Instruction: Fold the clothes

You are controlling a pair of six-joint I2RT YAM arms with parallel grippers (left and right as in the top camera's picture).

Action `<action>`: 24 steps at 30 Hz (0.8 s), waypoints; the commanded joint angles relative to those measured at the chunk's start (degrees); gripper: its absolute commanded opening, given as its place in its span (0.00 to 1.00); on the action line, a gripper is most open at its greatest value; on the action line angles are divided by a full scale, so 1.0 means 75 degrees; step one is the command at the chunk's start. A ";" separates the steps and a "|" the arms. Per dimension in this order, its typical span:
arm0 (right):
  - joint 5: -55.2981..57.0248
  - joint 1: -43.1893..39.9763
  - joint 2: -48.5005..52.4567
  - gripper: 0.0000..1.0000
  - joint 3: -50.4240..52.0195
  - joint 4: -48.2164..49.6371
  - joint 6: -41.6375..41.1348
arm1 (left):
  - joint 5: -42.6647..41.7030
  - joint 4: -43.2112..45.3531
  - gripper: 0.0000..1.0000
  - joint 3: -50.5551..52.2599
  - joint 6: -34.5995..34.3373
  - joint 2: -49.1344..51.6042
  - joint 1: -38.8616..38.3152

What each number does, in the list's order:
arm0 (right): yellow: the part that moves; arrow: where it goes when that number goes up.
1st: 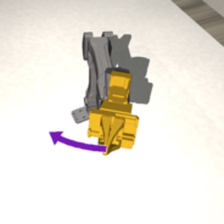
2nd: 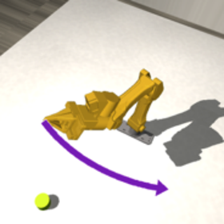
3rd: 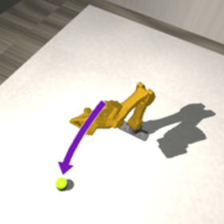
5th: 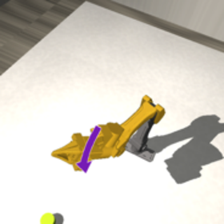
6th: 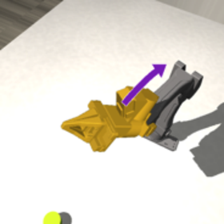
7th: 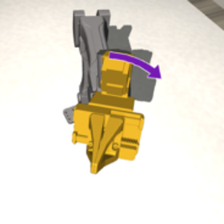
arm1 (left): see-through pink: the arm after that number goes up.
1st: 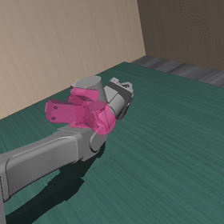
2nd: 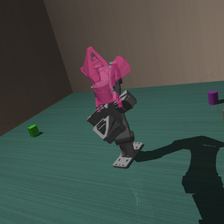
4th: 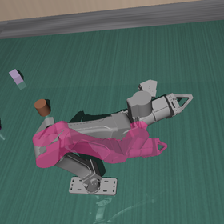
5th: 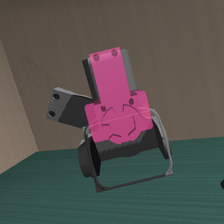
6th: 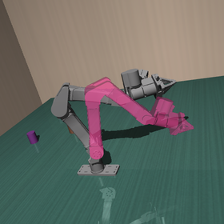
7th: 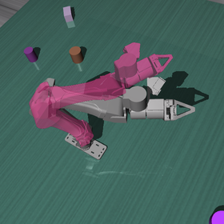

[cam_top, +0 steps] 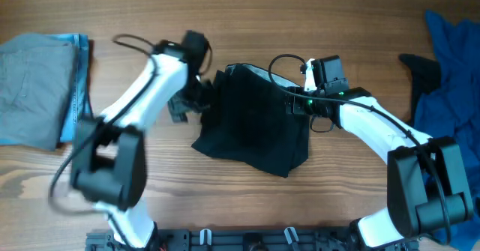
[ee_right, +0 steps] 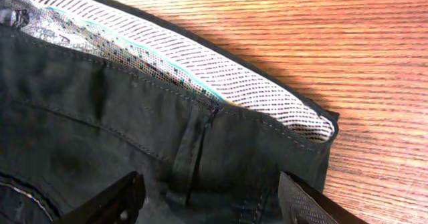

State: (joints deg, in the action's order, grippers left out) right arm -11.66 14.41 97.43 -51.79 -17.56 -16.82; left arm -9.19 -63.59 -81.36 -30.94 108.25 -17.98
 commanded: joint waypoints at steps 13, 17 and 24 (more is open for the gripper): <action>0.0192 -0.0026 0.0096 0.69 0.0006 -0.0216 0.0245 | -0.1518 0.1172 1.00 -0.0050 0.1988 -0.0318 0.0463; 0.0195 -0.0026 0.0096 0.69 0.0006 -0.0265 0.0251 | -0.1582 0.1221 1.00 -0.0050 0.2133 0.0175 0.0463; 0.0227 -0.0026 0.0096 0.69 0.0006 -0.0321 0.0248 | -0.2305 0.1291 1.00 -0.0050 0.2361 0.1239 0.0449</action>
State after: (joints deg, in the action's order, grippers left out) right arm -11.49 14.41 97.43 -51.79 -19.49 -16.19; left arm -20.91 -54.11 -81.65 -16.40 113.51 -14.61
